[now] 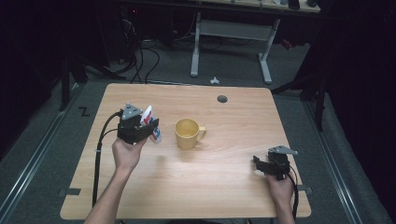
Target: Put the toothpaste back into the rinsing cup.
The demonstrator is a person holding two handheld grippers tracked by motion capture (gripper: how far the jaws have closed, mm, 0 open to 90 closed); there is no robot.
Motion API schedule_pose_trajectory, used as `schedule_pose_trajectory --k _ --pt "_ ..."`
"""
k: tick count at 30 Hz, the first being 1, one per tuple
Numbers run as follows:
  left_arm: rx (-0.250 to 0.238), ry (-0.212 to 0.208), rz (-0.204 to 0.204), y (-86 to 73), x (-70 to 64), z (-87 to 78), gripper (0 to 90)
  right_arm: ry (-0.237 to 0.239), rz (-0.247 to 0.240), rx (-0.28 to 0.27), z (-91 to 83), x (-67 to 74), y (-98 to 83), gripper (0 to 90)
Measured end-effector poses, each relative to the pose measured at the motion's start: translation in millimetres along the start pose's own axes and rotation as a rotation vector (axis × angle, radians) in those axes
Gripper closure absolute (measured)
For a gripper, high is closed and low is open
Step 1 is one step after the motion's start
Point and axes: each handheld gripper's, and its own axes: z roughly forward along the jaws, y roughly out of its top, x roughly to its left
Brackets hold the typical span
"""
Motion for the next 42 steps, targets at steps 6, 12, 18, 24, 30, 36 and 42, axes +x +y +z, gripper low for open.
schedule_pose_trajectory --k 6,12,18,24,30,36,42 --pt "-0.004 -0.013 0.007 7.8 -3.0 1.5 68.4 -0.001 -0.001 0.000 0.0 0.1 0.0 30.1" --pt "-0.013 -0.026 0.020 17.2 -8.2 2.1 68.5 -0.001 0.000 0.000 0.0 0.1 0.0 30.1" --pt "-0.015 -0.041 0.027 23.3 -12.3 3.3 68.6 0.000 0.000 0.000 0.0 0.0 0.0 30.1" --pt "-0.021 -0.056 0.036 31.8 -16.8 3.4 68.6 0.000 0.000 0.000 0.0 0.0 0.0 30.0" --pt "-0.018 -0.069 0.047 38.0 -21.6 7.1 68.7 0.001 -0.001 0.000 -0.1 0.0 -0.1 30.0" --pt "-0.016 -0.084 0.054 43.2 -26.7 12.2 68.7 0.003 -0.001 0.000 -0.1 0.1 -0.1 30.0" --pt "-0.014 -0.094 0.057 48.8 -31.1 17.3 68.7 0.003 -0.002 0.000 -0.1 0.2 -0.1 30.0"
